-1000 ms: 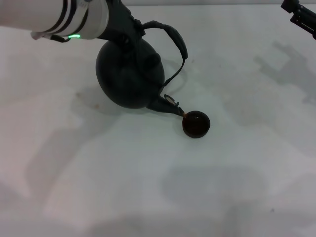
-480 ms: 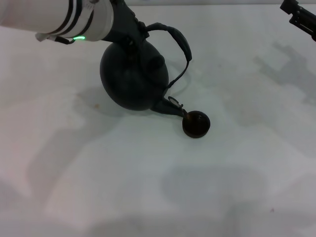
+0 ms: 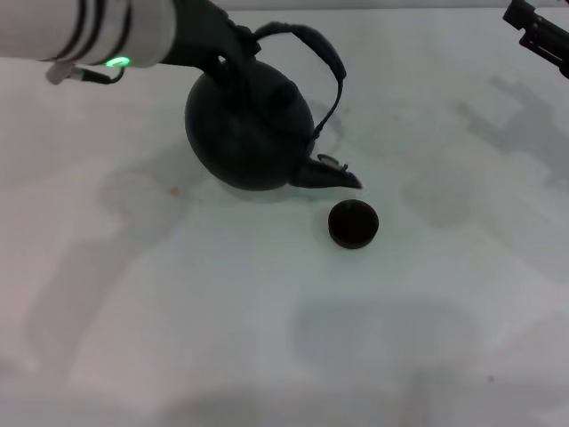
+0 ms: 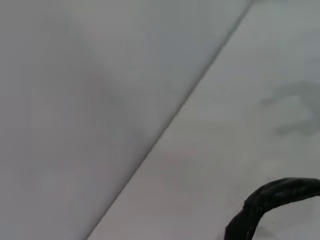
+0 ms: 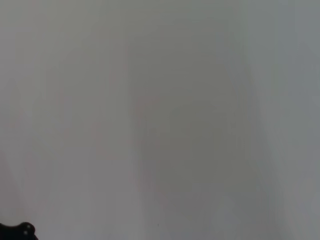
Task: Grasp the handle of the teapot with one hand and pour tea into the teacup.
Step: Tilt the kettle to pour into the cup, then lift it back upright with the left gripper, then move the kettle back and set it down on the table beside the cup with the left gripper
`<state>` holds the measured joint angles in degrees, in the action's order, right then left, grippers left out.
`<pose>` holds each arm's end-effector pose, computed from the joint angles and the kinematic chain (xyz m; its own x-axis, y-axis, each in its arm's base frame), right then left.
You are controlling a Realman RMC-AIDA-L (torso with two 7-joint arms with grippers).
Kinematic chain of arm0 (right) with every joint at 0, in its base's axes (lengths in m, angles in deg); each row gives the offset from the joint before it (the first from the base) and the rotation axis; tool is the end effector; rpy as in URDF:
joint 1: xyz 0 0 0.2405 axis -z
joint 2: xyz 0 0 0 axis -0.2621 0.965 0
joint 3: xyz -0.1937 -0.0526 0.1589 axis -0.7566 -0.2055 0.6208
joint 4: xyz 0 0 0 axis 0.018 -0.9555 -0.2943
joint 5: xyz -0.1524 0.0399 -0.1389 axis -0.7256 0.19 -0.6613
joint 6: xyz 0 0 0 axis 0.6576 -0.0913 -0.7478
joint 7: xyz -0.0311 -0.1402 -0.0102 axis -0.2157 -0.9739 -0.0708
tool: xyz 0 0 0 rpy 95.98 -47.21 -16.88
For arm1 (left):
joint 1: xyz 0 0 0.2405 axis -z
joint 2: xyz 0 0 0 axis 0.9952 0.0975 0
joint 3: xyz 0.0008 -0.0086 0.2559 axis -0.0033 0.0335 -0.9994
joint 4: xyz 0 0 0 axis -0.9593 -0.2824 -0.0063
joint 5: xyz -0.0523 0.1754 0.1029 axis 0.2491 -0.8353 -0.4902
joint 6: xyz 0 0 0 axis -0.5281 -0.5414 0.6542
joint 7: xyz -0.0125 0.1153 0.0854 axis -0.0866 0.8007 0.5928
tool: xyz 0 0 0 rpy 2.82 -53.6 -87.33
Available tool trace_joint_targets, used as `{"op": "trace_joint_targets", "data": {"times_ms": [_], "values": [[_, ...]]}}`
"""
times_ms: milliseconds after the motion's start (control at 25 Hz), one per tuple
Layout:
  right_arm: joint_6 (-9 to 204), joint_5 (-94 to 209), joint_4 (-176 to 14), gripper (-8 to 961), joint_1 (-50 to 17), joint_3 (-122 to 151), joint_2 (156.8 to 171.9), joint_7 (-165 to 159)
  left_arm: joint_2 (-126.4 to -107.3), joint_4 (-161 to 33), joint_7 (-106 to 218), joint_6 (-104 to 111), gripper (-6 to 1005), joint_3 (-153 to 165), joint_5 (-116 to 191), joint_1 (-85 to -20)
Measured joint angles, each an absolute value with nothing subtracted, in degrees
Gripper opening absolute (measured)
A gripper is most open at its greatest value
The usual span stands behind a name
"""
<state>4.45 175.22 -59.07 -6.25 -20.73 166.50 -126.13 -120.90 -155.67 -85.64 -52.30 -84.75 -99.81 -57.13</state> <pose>0.3054 0.3220 0.0523 0.5816 -0.0514 -0.8118 -0.6266 -0.6648 -0.4068 -0.1082 0.3618 -0.0114 0.9770 0.2099 -0.0390 0.1461 -0.7906 -0.5947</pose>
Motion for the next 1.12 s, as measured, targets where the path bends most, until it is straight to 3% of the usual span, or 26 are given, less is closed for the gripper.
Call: {"op": "trace_joint_targets", "data": {"times_ms": [600, 1120], "values": [[5.2, 173.3, -58.8, 841, -6.1, -21.0, 166.15, -124.2, -120.85, -145.5, -52.5, -43.1, 113, -72.2, -59.8, -76.1], [3.9, 167.4, -58.6, 840, -5.6, -21.6, 166.16, -124.6, -120.76, -121.0, -14.0, -51.7, 114, -63.3, -26.3, -79.5]]}}
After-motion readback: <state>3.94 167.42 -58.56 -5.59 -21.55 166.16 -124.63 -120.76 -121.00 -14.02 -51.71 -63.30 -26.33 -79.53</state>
